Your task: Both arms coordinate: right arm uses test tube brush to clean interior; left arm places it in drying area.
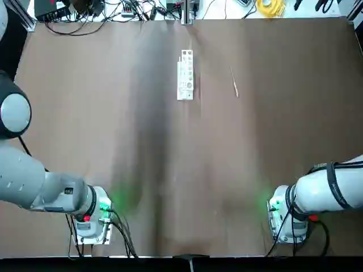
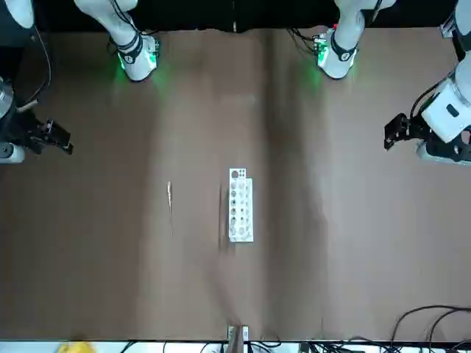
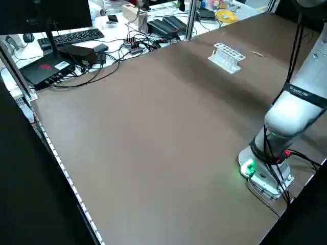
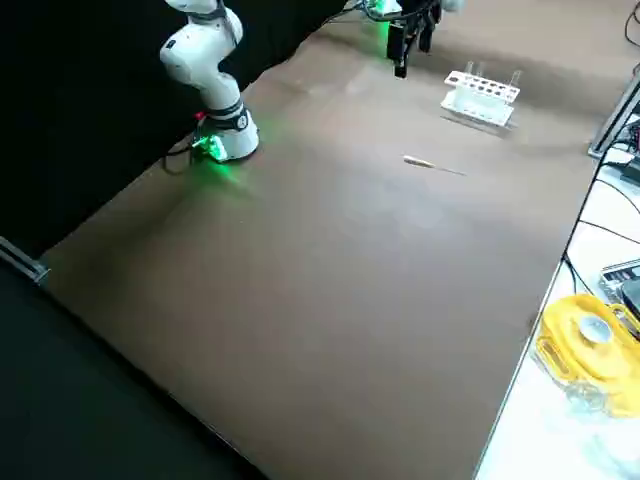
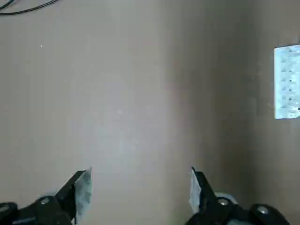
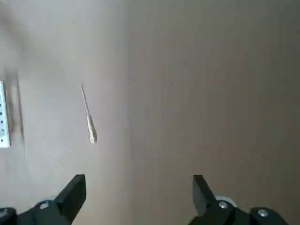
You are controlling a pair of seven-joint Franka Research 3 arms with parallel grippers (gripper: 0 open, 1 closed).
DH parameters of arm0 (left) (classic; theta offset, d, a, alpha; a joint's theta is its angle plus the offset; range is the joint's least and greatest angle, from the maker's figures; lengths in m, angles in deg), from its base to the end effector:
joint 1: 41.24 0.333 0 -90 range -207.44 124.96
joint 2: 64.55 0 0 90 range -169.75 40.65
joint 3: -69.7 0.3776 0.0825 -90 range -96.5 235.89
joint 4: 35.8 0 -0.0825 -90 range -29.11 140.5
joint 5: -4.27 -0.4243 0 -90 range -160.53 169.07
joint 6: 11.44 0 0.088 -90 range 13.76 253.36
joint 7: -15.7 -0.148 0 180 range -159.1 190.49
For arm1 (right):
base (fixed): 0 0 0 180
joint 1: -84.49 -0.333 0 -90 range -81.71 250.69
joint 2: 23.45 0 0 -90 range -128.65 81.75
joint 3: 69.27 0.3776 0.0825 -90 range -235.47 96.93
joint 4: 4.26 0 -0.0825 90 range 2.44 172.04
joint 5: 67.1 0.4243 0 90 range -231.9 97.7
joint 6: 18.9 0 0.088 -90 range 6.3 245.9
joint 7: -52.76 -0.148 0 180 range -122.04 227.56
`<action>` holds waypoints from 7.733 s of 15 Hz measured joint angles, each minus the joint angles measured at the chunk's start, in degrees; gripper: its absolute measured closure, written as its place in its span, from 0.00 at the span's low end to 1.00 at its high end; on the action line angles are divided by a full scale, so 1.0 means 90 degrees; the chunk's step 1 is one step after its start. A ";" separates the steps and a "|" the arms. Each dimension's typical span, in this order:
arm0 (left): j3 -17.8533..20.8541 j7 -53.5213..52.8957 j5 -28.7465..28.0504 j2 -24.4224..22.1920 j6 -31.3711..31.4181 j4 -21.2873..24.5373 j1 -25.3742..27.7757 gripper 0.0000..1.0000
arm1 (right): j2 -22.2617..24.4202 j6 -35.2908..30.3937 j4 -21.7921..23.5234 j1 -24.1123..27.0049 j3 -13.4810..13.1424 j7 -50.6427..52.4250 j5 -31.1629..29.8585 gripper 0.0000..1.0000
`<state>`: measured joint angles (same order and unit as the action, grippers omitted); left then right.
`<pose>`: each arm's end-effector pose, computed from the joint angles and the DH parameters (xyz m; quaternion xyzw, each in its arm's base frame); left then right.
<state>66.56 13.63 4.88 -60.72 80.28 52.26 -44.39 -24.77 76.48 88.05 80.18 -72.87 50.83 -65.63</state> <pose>0.6181 -0.0685 0.6245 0.9973 -0.0727 -0.0017 0.0071 0.6122 0.0116 0.6189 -0.9997 0.0116 -0.0150 0.0124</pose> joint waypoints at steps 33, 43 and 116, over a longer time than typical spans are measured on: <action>-0.0520 -0.5652 0.3035 0.1883 0.1947 -0.0029 0.0224 0.01 | -0.4090 0.3921 0.0125 -0.1828 0.0151 -0.0014 0.0015 0.01; -0.0527 -1.0518 0.6934 0.2996 0.1951 -0.0027 0.0220 0.01 | -0.4681 0.4027 0.0066 -0.1855 0.0204 -0.0008 0.0603 0.14; -0.0236 -1.5187 1.0962 0.5678 0.1765 -0.1062 -0.0750 0.01 | -0.4600 0.2274 -0.1293 0.0325 0.3504 1.4439 0.8420 0.98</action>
<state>64.44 -123.05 103.54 -9.61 96.16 42.70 -51.14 -66.17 96.94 76.41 83.10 -41.33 180.79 10.15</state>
